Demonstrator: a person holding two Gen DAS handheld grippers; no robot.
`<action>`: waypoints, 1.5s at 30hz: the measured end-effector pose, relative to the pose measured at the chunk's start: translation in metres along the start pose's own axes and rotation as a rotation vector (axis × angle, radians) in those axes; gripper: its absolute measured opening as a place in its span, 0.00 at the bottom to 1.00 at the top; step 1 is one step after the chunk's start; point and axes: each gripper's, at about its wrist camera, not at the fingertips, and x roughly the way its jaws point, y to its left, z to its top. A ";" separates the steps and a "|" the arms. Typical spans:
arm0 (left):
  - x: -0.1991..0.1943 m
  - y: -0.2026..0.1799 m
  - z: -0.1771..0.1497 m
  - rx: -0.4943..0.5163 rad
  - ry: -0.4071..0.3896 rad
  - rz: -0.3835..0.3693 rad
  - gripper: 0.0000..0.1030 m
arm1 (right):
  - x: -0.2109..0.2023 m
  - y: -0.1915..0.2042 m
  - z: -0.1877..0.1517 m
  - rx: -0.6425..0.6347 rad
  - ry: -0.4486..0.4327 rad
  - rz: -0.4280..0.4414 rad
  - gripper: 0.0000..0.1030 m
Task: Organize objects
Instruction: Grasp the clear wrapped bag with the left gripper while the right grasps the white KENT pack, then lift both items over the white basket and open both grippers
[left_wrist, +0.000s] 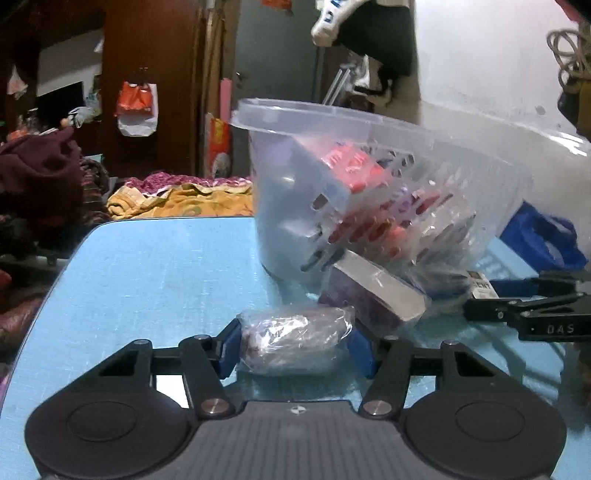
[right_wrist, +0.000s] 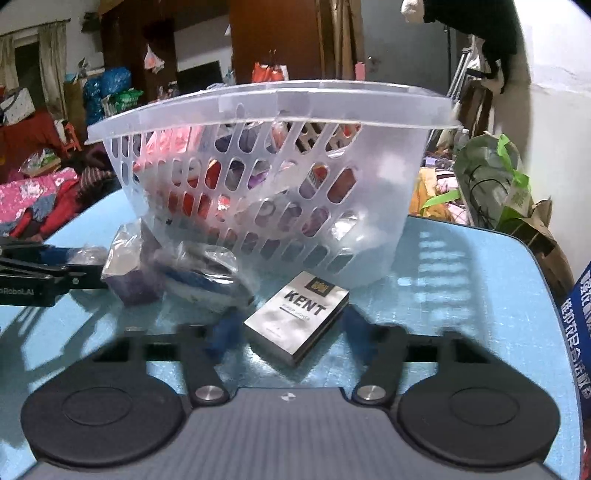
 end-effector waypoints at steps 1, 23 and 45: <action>-0.003 0.003 -0.002 -0.014 -0.005 -0.028 0.61 | 0.000 -0.001 0.001 0.010 -0.002 -0.001 0.51; -0.014 0.027 -0.004 -0.163 -0.111 -0.152 0.61 | -0.020 0.014 -0.005 -0.034 -0.123 -0.030 0.45; -0.077 0.018 -0.006 -0.127 -0.401 -0.294 0.61 | -0.092 0.036 -0.013 -0.078 -0.365 0.040 0.44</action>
